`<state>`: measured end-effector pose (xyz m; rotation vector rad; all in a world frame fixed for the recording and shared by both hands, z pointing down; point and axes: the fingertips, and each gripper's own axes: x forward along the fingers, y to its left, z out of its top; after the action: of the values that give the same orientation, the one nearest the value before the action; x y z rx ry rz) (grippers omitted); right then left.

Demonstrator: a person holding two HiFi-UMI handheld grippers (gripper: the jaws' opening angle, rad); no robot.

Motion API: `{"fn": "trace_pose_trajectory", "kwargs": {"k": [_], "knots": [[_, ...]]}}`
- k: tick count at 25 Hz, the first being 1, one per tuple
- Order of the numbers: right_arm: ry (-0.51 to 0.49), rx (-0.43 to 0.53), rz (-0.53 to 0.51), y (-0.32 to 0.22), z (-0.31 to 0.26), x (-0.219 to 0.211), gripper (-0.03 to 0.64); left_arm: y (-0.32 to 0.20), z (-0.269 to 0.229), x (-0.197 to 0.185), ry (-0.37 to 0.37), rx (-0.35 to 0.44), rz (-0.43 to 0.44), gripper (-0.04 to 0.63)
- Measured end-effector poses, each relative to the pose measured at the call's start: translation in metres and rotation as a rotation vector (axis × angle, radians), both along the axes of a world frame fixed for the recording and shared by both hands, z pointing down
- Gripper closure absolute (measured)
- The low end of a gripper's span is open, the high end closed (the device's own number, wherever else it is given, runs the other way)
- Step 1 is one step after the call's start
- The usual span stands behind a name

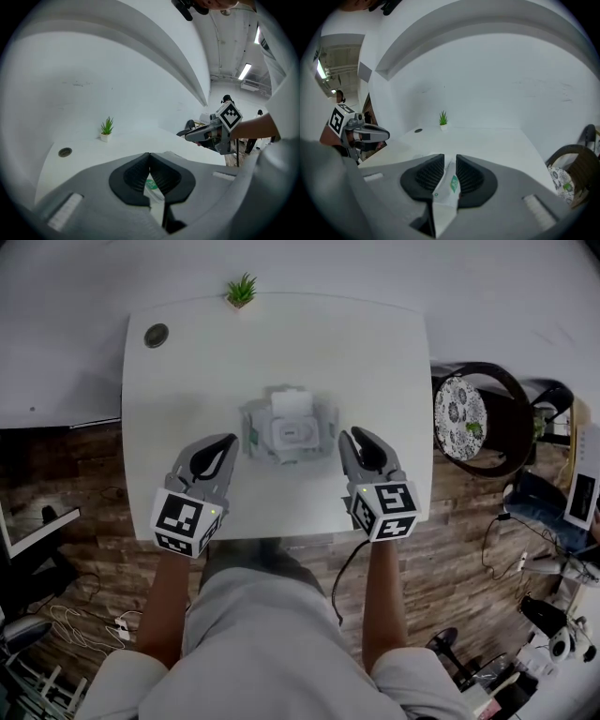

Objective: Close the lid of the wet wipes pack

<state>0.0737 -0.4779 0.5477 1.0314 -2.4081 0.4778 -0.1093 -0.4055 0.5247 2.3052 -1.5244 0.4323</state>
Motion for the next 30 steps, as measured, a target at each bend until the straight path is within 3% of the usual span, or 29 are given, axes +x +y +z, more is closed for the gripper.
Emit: {"fn": "trace_pose_trajectory", "kwargs": {"k": [7,19,21,30], "knots": [[0.035,-0.019,-0.123,-0.021,0.014,-0.027,0.532,-0.012,0.013,-0.006,0.015,-0.027,0.001,0.597],[-0.032,-0.167,-0.135,-0.054,0.046,-0.052,0.529,-0.017,0.035,-0.012,0.029,-0.070,-0.005,0.597],[-0.020,-0.193,-0.156,-0.056,0.054,-0.056,0.492,-0.018,0.038,-0.012,0.028,-0.078,0.001,0.597],[0.046,-0.280,-0.227,-0.061,0.086,-0.074,0.492,-0.021,0.051,-0.016,0.031,-0.108,0.013,0.597]]}}
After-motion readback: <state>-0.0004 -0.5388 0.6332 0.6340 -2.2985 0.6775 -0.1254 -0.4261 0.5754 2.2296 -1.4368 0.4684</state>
